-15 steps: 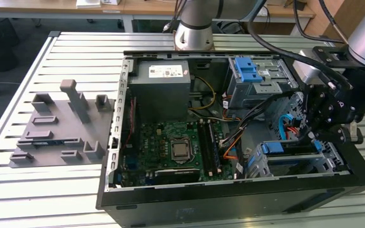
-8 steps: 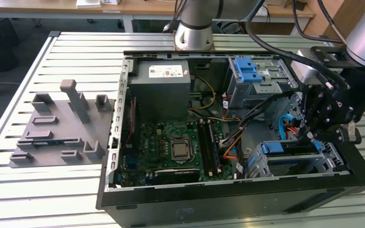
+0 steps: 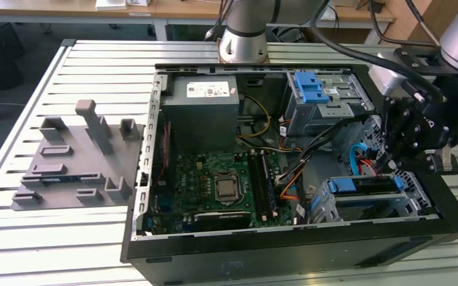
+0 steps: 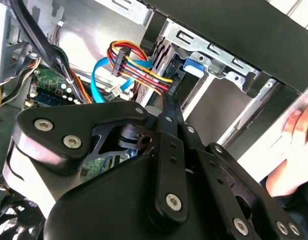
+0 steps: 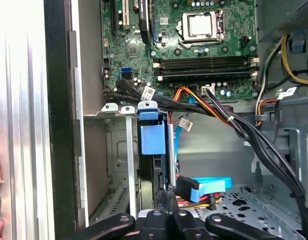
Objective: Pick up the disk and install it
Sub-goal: 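Insert the second disk wire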
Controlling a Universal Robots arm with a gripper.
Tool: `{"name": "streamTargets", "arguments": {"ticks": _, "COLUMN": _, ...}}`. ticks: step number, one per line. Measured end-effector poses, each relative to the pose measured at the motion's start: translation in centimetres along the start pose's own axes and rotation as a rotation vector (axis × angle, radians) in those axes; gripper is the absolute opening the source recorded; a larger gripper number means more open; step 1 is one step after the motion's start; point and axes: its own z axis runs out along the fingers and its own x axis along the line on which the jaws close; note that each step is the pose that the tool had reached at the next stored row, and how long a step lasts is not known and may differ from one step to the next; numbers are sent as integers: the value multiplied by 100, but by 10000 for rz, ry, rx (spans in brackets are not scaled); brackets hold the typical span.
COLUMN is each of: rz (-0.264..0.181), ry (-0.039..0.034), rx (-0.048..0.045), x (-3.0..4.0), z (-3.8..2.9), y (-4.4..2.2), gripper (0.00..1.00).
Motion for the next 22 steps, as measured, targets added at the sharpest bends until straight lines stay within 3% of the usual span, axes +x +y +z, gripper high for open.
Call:
{"name": "streamTargets", "arguments": {"ticks": 11, "rz": 0, "ry": 0, "rx": 0, "x": -47, "z": -272, "y": 7, "gripper": 11}}
{"name": "streamTargets", "arguments": {"ticks": 18, "rz": 1, "ry": 17, "rx": 0, "x": -50, "z": -294, "y": 8, "gripper": 11}}
{"name": "streamTargets", "arguments": {"ticks": 22, "rz": 1, "ry": 16, "rx": 0, "x": -52, "z": -294, "y": 80, "gripper": 11}}
